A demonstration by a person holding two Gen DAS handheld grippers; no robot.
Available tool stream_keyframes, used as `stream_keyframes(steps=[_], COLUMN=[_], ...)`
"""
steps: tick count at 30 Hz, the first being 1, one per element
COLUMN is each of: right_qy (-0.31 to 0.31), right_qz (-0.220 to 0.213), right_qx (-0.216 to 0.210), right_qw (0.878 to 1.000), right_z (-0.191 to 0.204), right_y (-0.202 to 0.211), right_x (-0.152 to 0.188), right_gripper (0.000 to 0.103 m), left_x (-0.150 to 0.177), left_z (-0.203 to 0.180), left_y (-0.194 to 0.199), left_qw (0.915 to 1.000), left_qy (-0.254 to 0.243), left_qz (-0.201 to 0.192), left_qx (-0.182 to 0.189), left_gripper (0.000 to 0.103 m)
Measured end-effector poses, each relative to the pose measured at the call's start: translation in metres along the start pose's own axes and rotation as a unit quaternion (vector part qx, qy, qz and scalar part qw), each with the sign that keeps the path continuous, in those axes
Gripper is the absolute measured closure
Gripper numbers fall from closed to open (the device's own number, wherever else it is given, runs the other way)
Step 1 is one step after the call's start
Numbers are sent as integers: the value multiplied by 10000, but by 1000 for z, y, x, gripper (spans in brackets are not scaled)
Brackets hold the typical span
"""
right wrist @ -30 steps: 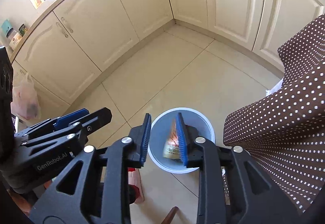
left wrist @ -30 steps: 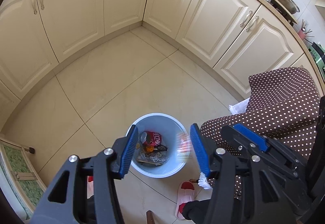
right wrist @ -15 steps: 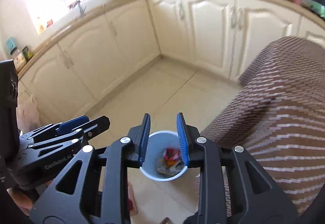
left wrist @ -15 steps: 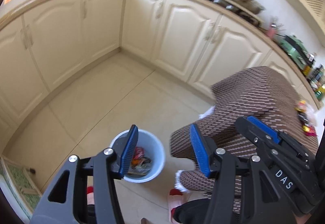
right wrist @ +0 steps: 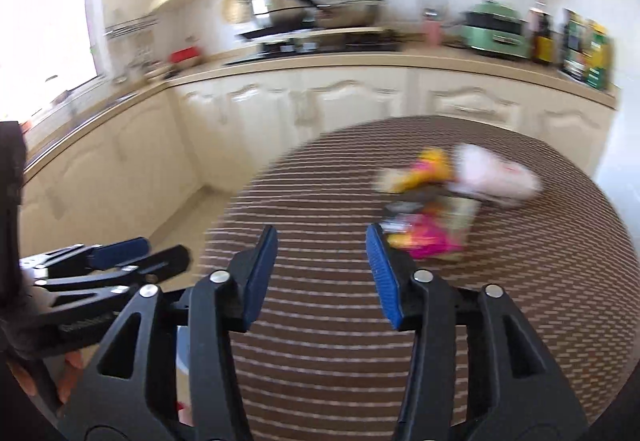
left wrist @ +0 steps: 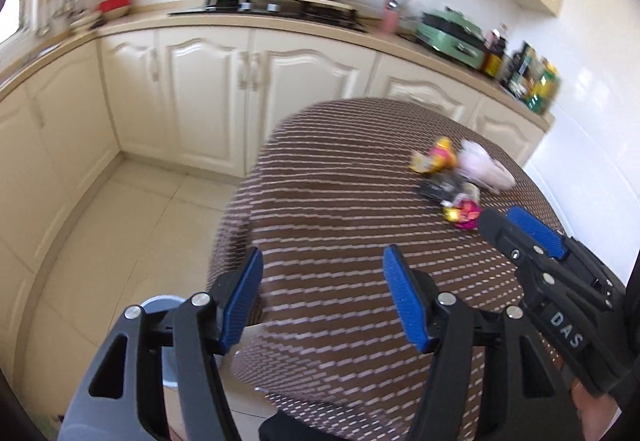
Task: Collect trash
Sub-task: 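Grasp the black packet with the left tool while the right tool grasps the pink candy wrapper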
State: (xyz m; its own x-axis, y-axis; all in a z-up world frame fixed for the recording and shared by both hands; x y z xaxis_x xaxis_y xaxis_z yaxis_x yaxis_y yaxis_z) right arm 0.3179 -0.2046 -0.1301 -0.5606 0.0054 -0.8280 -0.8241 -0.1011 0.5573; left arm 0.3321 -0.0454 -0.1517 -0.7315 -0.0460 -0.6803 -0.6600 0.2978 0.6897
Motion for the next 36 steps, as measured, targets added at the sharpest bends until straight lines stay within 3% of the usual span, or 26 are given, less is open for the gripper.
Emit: stream_keyframes(steps=[4,13,14,15,20,26,36], right_qy=[-230,22,23,-13,-16,-477,-657], right_qz=[342,844,951,1024,550,62,-41], right_qx=[200,28,11,-131,-15,224,213], right_qw=[9989,9964,9955,9947,9985,9986,9976], right_z=[-46,-56,-58,-59,-72,-114,-131], right_y=[-17,-64,-69,-73,-48,-17,-28], right_x=[12,14,16,17,10,5,-5], right_gripper=[52,53,67,68,70,70,70], left_x=[1,-8,-10,-11,-15,-17,-34], left_z=[-33,-47,-48,-50,-64,-86,-107], left_y=[-24,-59,-62,-63,-77,-97,-139], left_qw=[9997,9992,9991,9991,9985,9970,9966], left_qy=[-165,-150,-145,-139,-110,-144,-72], left_qz=[161,382,394,398,447,592,694], left_qx=[31,33,57,73,284,480,431], left_gripper=[40,40,40,40,38,37,35])
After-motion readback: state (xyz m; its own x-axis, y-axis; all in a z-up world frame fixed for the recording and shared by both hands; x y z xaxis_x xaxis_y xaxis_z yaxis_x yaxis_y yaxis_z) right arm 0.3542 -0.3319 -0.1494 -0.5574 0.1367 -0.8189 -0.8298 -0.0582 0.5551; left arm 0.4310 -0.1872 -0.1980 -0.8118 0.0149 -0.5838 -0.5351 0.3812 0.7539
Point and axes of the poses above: each gripper's, at about its wrist camera, not at the fingertips, and y roughly against the way its jaws point, z to its left, x to its underside, the point moved 6 cm from there along -y, roughly the way its jaws point, and after that the axes turned 4 degrees about y, right-handed, at the moved point
